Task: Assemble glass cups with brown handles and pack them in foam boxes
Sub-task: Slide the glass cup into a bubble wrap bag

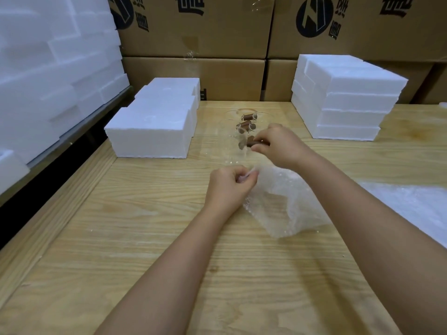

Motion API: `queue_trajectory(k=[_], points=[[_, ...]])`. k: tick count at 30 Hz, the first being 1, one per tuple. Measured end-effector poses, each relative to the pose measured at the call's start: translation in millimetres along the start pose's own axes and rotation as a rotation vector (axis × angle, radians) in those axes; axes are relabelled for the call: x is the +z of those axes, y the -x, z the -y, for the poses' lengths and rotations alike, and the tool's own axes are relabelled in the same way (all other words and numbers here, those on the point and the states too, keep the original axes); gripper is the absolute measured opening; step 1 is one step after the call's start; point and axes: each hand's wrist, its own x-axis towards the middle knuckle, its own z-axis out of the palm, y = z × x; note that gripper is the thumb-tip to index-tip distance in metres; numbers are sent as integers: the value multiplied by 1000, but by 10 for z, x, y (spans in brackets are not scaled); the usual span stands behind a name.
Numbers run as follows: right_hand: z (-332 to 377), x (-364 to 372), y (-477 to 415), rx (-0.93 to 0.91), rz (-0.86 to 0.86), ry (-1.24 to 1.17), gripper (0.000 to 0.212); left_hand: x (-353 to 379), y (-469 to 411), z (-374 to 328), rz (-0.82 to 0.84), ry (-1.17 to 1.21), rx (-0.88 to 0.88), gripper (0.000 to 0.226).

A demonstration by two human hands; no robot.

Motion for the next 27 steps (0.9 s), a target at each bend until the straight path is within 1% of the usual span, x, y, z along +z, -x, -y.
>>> queue_trajectory(k=[2, 5, 8, 10, 13, 14, 15, 17, 18, 20, 23, 27], points=[[7, -139, 115, 51, -47, -154, 21, -13, -24, -6, -54, 9, -77, 37], [53, -356, 356, 124, -60, -517, 15, -67, -80, -20, -139, 35, -159, 33], [127, -520, 590, 104, 32, -832, 10, -115, -124, -33, -205, 16, -164, 31], [167, -573, 699, 46, 105, -939, 20, -124, -137, -57, -230, -22, -164, 31], [187, -550, 759, 14, 160, -880, 31, -145, -155, -85, -282, 8, -179, 36], [183, -531, 759, 37, 153, -842, 30, -164, -167, -86, -282, 30, -185, 34], [170, -511, 751, 71, 136, -815, 24, -189, -173, -88, -276, 28, -176, 34], [125, -466, 728, 136, 82, -754, 8, -235, -182, -97, -246, -2, -162, 40], [104, -449, 718, 153, 62, -706, 4, -251, -188, -93, -237, 10, -170, 37], [59, -428, 706, 160, 71, -646, 4, -268, -203, -78, -254, 38, -182, 36], [22, -441, 699, 182, 95, -640, 3, -272, -208, -58, -237, 89, -187, 35], [-48, -486, 709, 190, 56, -514, 10, -298, -219, -72, -217, 143, -225, 49]])
